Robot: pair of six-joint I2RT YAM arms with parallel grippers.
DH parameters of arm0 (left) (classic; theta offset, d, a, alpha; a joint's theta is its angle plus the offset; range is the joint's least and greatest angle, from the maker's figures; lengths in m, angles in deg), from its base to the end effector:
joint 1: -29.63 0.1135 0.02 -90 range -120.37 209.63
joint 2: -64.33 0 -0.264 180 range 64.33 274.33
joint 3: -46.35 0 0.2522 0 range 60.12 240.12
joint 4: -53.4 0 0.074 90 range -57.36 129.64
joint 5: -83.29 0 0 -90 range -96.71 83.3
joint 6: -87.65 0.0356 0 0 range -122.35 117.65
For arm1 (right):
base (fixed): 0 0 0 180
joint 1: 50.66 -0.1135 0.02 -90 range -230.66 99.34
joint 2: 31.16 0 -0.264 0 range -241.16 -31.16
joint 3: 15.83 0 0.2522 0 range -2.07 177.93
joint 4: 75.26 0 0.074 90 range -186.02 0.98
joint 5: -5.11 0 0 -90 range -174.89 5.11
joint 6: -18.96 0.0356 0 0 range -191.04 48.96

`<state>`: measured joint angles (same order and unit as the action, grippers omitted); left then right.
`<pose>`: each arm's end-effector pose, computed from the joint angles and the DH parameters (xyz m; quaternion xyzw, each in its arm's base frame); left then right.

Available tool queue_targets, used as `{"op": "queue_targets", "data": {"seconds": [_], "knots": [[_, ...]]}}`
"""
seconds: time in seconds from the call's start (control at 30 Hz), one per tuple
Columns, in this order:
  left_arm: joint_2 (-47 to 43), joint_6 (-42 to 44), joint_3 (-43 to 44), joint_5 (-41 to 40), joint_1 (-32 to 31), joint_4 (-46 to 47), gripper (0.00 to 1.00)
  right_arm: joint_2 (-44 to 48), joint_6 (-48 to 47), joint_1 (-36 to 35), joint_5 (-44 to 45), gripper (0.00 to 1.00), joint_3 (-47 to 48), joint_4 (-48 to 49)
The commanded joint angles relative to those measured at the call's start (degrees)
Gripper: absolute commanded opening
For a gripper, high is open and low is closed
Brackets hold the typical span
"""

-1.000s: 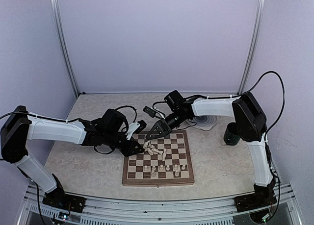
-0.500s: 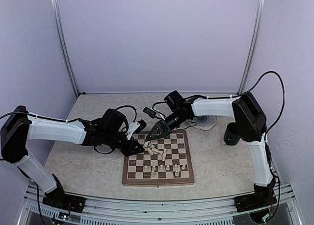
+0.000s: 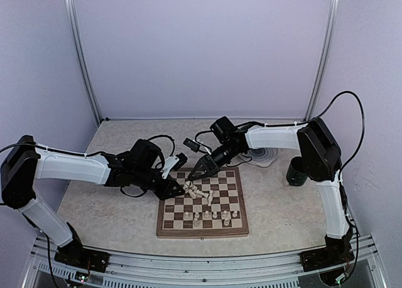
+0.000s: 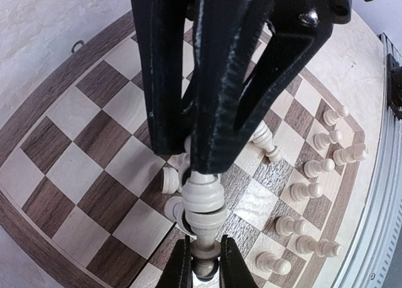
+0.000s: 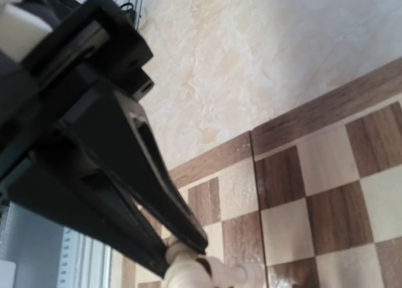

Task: Set up the chess pieces on the board
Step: Pass from the left arm to the right, then place the pawn at b2.

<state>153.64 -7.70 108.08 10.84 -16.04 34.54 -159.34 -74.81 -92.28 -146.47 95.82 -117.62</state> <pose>0.2123 -0.2326 0.1825 0.3694 0.8420 -0.2858 0.2699 0.3320 0.3369 0.1714 -0.4459 0.7105 0.5412 0.0580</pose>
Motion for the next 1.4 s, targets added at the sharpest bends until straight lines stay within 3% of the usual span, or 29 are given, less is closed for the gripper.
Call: {"op": "queue_targets", "data": {"seconds": [0.0,0.27,0.97,1.17,1.37], "knots": [[-0.9,-0.2,1.3,-0.3,0.3,1.7,0.0,0.3,-0.9,-0.8,0.9,0.14,-0.1,-0.8],[-0.4,-0.5,1.5,-0.6,0.3,0.7,0.0,1.7,-3.1,-0.8,3.6,0.03,0.6,-1.9],[6.8,-5.6,3.8,-2.9,1.7,-1.0,0.01,10.9,-11.2,0.1,8.8,0.01,-3.6,-5.5],[6.5,-7.3,3.1,-2.1,1.8,1.5,0.18,13.2,-13.8,0.0,11.8,0.02,-4.2,-6.5],[5.0,-7.7,2.5,-2.2,2.3,1.1,0.24,14.5,-18.1,-3.0,19.7,0.02,-1.6,-10.0]]}}
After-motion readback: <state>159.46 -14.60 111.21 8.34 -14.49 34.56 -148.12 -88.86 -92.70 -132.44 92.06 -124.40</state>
